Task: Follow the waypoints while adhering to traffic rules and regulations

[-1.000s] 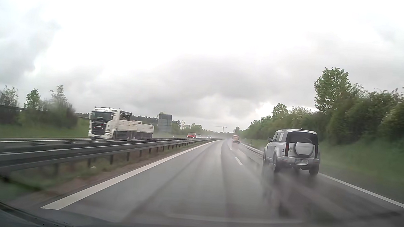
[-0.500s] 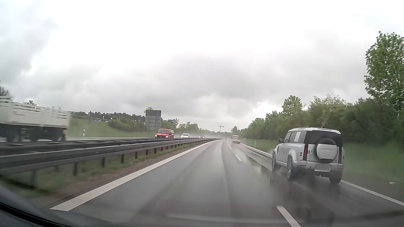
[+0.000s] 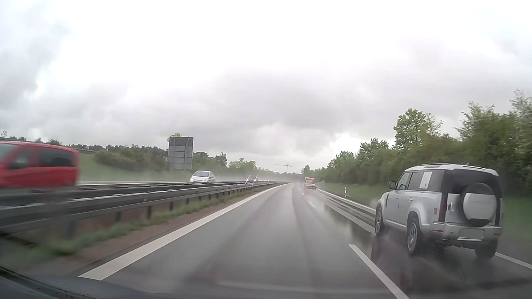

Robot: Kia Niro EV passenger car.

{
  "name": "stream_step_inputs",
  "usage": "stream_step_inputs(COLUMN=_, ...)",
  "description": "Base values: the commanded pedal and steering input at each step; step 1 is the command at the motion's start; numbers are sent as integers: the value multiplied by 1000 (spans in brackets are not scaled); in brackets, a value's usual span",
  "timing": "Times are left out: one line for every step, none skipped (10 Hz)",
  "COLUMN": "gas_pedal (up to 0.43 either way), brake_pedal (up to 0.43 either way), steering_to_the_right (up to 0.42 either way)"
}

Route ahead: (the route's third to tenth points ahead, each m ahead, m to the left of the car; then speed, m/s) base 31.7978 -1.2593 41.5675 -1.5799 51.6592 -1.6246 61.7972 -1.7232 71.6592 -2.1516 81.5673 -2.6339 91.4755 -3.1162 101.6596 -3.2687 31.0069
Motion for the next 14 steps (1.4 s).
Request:
stream_step_inputs(gas_pedal=378, brake_pedal=0, steering_to_the_right=4)
stream_step_inputs(gas_pedal=378, brake_pedal=0, steering_to_the_right=3)
stream_step_inputs(gas_pedal=378, brake_pedal=0, steering_to_the_right=3)
stream_step_inputs(gas_pedal=378, brake_pedal=0, steering_to_the_right=3)
stream_step_inputs(gas_pedal=378, brake_pedal=0, steering_to_the_right=3)
stream_step_inputs(gas_pedal=378, brake_pedal=0, steering_to_the_right=3)
stream_step_inputs(gas_pedal=378, brake_pedal=0, steering_to_the_right=3)
stream_step_inputs(gas_pedal=378, brake_pedal=0, steering_to_the_right=2)
stream_step_inputs(gas_pedal=358, brake_pedal=0, steering_to_the_right=3)
stream_step_inputs(gas_pedal=350, brake_pedal=0, steering_to_the_right=3)
stream_step_inputs(gas_pedal=350, brake_pedal=0, steering_to_the_right=3)
stream_step_inputs(gas_pedal=350, brake_pedal=0, steering_to_the_right=3)
stream_step_inputs(gas_pedal=350, brake_pedal=0, steering_to_the_right=2)
stream_step_inputs(gas_pedal=350, brake_pedal=0, steering_to_the_right=3)
